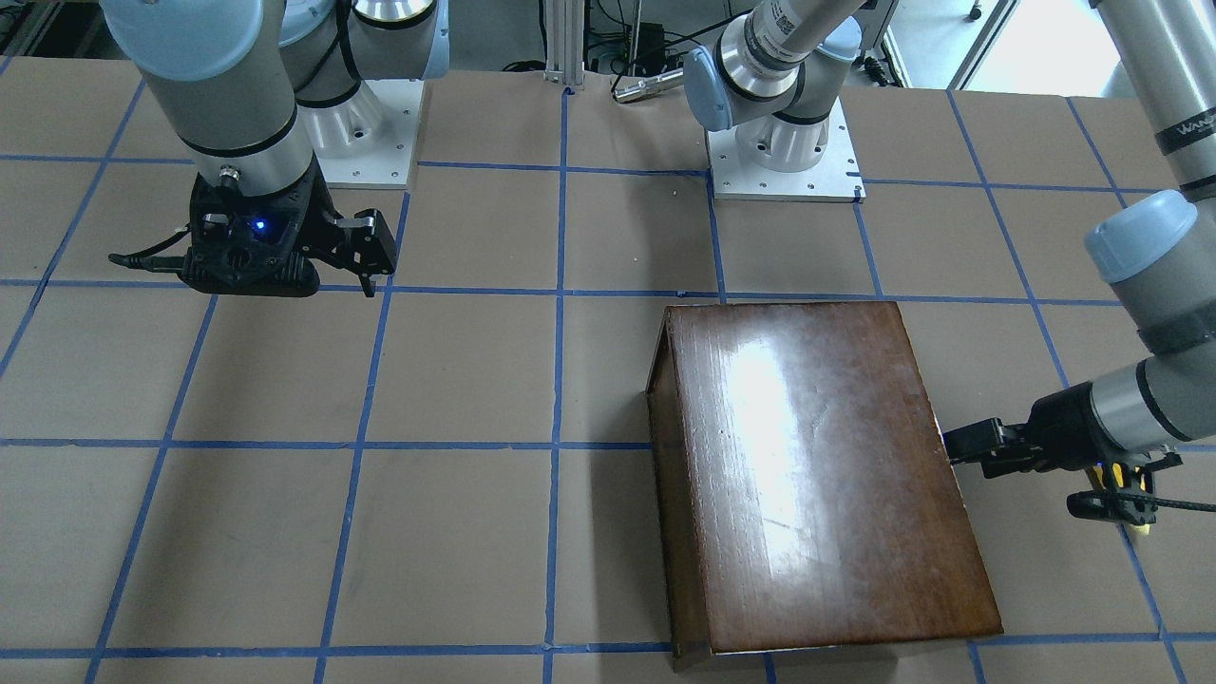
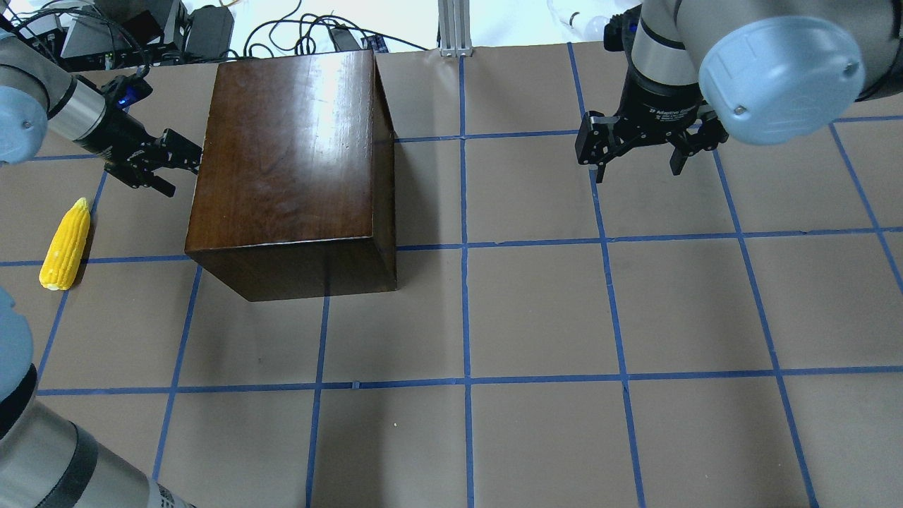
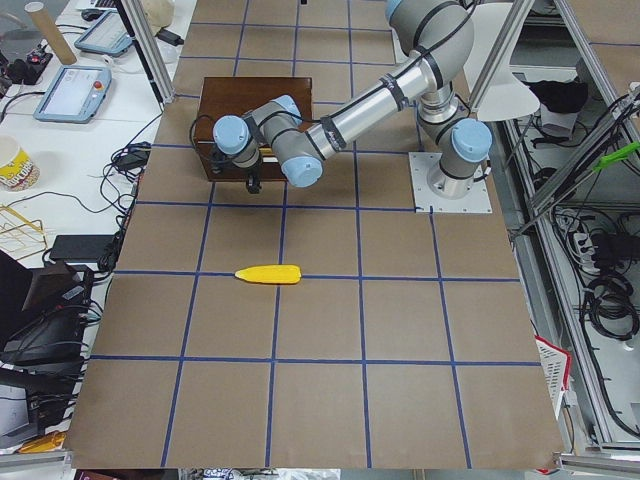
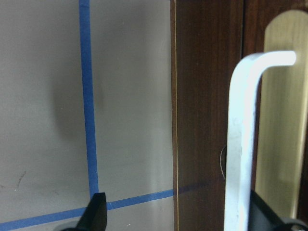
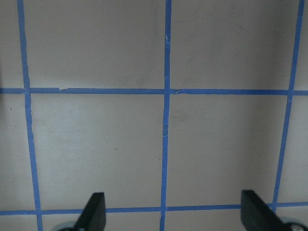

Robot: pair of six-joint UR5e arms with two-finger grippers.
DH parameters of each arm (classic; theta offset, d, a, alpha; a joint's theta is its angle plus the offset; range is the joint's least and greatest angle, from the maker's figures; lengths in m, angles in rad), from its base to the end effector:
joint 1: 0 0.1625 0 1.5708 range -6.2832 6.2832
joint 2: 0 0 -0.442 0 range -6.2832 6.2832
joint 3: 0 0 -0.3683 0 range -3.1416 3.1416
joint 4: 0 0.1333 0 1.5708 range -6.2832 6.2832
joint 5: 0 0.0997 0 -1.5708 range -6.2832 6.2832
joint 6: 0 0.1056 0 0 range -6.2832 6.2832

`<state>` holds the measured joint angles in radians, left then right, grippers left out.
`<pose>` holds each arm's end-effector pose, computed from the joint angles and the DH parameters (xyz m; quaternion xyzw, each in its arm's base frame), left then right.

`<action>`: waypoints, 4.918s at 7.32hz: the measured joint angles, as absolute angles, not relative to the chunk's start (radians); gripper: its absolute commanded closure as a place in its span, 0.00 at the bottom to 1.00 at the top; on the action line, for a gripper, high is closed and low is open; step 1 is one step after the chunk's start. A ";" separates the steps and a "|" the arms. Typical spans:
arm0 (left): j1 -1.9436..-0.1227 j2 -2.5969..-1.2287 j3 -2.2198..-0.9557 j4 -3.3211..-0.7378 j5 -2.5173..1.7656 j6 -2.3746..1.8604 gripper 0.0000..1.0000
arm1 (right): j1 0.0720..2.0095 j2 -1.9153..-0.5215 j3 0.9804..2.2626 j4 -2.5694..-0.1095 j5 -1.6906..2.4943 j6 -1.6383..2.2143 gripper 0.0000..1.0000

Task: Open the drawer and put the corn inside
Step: 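Close the left gripper around the white drawer handle, then pull the drawer outward from the cabinet with the left gripper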

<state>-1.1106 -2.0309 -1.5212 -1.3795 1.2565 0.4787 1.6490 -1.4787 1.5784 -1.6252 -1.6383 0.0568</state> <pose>0.1220 -0.6197 0.2919 0.0080 -0.9819 -0.0260 0.1876 0.1650 -0.4906 0.4562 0.0115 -0.9991 -0.0203 0.0352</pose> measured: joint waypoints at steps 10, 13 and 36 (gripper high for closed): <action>-1.109 -2.034 -1.514 -1.303 1.329 0.482 0.00 | 1.649 -1.478 1.578 -1.625 -1.638 0.057 0.00; -1.107 -2.032 -1.509 -1.302 1.334 0.484 0.00 | 1.649 -1.478 1.578 -1.625 -1.638 0.057 0.00; -0.983 -2.028 -1.505 -1.287 1.382 0.512 0.00 | 1.649 -1.478 1.578 -1.625 -1.638 0.057 0.00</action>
<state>-0.9834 -2.0284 -1.5054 -1.2868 1.3822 0.5117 1.6490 -1.4784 1.5781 -1.6248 -1.6383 0.0568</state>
